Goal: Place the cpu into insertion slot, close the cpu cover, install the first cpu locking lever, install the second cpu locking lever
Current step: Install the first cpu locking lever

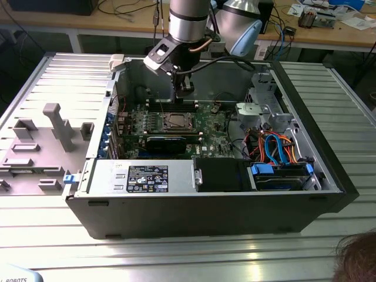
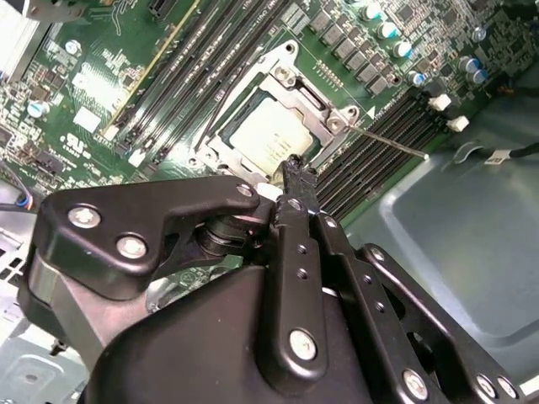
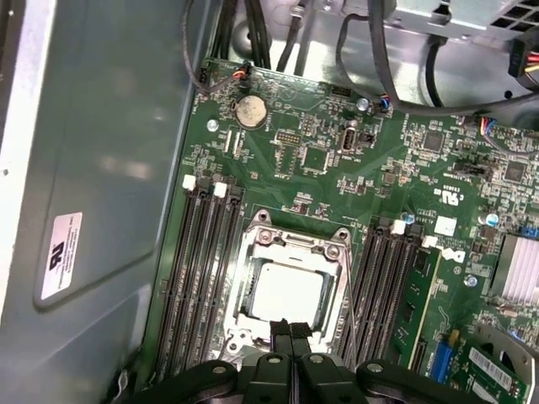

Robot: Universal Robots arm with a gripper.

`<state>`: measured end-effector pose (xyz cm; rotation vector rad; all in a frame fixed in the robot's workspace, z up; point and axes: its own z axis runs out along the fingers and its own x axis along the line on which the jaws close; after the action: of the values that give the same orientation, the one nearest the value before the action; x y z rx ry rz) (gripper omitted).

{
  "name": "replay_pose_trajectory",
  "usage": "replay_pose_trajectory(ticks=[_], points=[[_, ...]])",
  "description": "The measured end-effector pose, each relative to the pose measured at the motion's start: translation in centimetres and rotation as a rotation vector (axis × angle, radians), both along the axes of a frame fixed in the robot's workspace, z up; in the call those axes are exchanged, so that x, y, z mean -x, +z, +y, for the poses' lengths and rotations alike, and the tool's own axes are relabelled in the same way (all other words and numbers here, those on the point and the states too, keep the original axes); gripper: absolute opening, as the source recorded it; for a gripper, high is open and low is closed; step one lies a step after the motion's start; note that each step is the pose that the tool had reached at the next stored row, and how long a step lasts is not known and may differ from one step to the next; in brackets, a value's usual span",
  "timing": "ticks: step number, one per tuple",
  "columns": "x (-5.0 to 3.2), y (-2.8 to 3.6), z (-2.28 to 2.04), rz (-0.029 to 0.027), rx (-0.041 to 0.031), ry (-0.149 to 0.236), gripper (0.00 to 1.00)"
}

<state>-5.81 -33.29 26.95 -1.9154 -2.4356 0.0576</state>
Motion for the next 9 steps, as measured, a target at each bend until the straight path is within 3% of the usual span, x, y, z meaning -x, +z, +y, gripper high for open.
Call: replay_pose_trajectory(ticks=[9], points=[[-0.01, 0.0, 0.0, 0.0, 0.0, 0.139, 0.11]])
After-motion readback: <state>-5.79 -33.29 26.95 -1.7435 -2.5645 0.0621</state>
